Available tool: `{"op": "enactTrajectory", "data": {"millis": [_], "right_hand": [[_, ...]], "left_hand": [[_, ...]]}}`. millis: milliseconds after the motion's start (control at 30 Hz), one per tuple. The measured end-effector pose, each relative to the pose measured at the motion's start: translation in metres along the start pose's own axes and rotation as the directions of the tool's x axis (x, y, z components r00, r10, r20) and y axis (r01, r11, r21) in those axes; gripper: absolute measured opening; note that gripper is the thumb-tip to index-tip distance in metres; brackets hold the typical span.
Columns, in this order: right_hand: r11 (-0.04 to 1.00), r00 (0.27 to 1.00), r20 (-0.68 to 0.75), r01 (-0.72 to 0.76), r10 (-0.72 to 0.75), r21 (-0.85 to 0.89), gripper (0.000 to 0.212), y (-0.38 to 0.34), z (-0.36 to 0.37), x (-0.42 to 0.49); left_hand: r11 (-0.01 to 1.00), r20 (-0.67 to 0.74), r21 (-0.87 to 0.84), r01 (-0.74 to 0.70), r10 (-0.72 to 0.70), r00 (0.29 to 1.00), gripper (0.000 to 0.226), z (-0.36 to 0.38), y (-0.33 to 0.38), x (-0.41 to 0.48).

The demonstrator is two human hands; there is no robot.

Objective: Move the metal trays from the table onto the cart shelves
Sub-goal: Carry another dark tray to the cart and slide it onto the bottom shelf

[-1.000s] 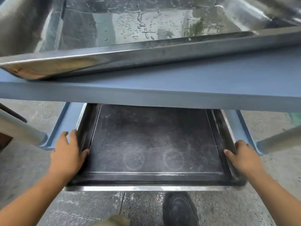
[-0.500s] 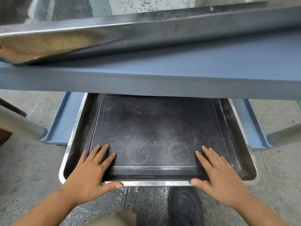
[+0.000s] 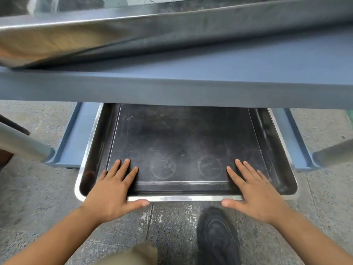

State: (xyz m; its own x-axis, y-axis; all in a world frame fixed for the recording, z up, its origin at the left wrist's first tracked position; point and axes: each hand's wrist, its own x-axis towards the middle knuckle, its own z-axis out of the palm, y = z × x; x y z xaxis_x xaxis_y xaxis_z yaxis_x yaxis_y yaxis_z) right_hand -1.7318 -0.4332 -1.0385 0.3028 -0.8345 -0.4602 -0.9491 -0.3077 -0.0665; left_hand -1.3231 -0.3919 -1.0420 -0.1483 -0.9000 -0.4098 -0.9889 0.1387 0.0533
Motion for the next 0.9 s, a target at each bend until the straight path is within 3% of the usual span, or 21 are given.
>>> {"op": "enactTrajectory", "data": {"millis": [900], "right_hand": [[1.0, 0.996, -0.086, -0.009, 0.012, 0.029, 0.117, 0.037, -0.034, 0.085]], "left_hand": [[1.0, -0.074, 0.005, 0.022, -0.021, 0.997, 0.115, -0.026, -0.007, 0.092]]}}
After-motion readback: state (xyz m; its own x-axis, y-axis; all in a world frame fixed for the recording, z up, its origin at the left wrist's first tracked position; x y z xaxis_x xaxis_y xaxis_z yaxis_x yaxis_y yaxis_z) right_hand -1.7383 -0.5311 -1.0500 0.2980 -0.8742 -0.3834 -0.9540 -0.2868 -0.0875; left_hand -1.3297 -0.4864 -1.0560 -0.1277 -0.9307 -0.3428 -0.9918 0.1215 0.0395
